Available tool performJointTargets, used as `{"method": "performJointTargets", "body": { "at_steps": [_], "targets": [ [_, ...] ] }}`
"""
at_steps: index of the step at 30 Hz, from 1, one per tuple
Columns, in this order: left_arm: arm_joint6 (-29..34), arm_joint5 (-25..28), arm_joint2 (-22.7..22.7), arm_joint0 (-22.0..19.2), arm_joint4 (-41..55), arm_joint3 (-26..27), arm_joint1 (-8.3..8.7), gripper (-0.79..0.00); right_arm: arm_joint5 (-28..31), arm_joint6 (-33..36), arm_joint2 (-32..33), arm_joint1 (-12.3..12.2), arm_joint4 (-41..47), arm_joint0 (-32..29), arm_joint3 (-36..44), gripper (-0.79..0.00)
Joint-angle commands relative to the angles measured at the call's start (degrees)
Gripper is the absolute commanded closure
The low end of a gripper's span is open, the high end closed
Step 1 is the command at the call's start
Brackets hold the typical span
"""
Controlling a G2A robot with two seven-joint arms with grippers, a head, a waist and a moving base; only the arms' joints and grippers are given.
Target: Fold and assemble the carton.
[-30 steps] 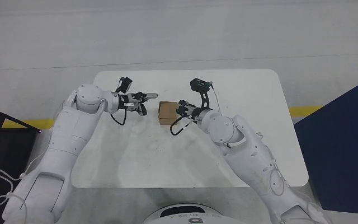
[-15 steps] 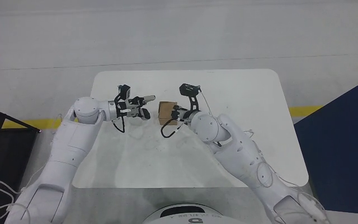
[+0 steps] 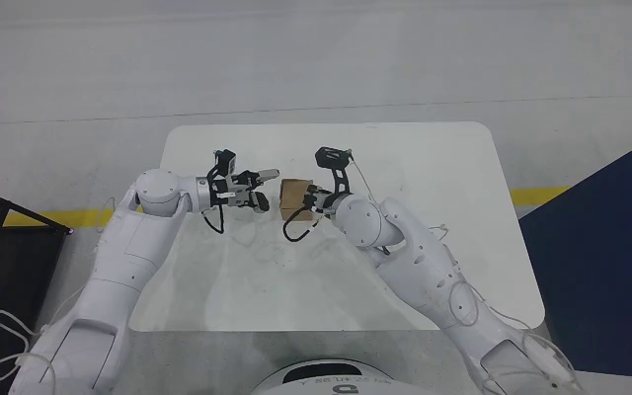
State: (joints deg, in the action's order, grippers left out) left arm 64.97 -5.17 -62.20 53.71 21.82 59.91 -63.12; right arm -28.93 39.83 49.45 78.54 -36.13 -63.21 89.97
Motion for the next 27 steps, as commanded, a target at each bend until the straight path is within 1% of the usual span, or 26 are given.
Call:
{"method": "performJointTargets", "body": {
  "at_steps": [1, 7, 12, 15, 18, 23, 27],
  "targets": [
    [0.15, -0.02, 0.4, -0.38, 0.19, -0.5, -0.15, -0.785, -0.12, 0.28, 0.04, 0.07, -0.07, 0.25, -0.07, 0.0],
    [0.5, 0.18, 1.45, -1.47, 0.85, -2.04, -0.61, -0.785, 0.2, 1.12, 1.35, -0.06, 0.66, -0.25, 1.39, 0.0],
    [1.65, 0.2, 2.86, -2.37, 1.73, -3.45, -1.19, -0.785, -0.21, 1.16, 0.36, 0.15, -1.1, 0.33, -0.1, 0.0],
    [2.62, 0.27, 4.18, -3.21, 2.55, -4.53, -1.77, -0.785, -0.77, 1.3, 2.26, -0.03, -0.37, 0.21, 1.7, 0.0],
    [3.66, 0.39, 5.78, -4.25, 3.49, -5.73, -2.52, -0.785, -0.7, 2.49, 5.55, -0.83, -0.23, -1.87, 5.98, 0.0],
    [4.81, 0.67, 9.62, -7.07, 3.9, -7.88, -4.31, -0.785, 0.42, 6.24, 11.81, -2.79, -2.06, -8.84, 15.48, 0.0],
    [7.13, 1.37, 13.55, -10.06, 6.32, -9.93, -6.64, -0.785, 0.8, 7.86, 16.11, -4.14, -4.98, -14.98, 20.93, 0.0]
  ]
}}
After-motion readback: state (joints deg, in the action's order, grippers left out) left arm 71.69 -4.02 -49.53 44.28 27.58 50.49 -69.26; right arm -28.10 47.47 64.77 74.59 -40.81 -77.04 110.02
